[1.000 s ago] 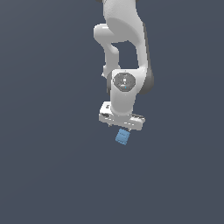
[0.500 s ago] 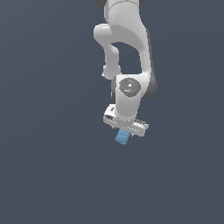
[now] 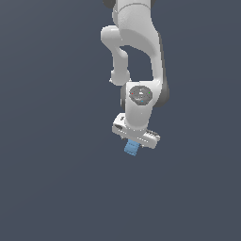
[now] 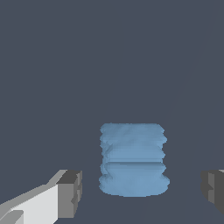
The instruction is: Pick up the object and move it to a goal position.
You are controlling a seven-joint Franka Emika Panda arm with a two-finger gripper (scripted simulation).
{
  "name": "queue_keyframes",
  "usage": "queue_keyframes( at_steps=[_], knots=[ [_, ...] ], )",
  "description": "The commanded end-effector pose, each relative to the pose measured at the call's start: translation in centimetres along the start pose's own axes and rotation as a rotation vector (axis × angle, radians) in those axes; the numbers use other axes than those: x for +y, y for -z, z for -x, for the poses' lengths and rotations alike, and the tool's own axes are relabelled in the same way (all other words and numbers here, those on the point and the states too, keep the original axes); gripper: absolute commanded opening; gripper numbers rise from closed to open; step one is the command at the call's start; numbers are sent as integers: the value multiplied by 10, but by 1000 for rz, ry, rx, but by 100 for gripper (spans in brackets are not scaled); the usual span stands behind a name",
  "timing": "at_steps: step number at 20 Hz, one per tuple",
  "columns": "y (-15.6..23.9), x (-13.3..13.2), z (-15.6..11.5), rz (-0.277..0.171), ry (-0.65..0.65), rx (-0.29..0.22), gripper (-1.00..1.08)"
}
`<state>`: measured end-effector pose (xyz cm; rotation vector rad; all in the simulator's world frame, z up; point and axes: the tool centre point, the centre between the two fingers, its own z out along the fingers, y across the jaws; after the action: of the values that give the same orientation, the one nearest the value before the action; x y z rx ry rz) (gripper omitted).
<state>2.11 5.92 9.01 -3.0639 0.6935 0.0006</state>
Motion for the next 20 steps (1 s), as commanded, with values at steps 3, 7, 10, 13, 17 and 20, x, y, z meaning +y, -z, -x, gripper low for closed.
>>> queue_keyframes(
  at_steps=[3,7,10,13,17,20],
  knots=[
    [-13,0,0,0,-1,0,100],
    [-35,1,1,0,-3,0,100],
    [-45,1,1,0,-4,0,100],
    [-49,0,0,0,-4,0,100],
    [-49,0,0,0,-4,0,-100],
    [-49,0,0,0,-4,0,-100]
  ],
)
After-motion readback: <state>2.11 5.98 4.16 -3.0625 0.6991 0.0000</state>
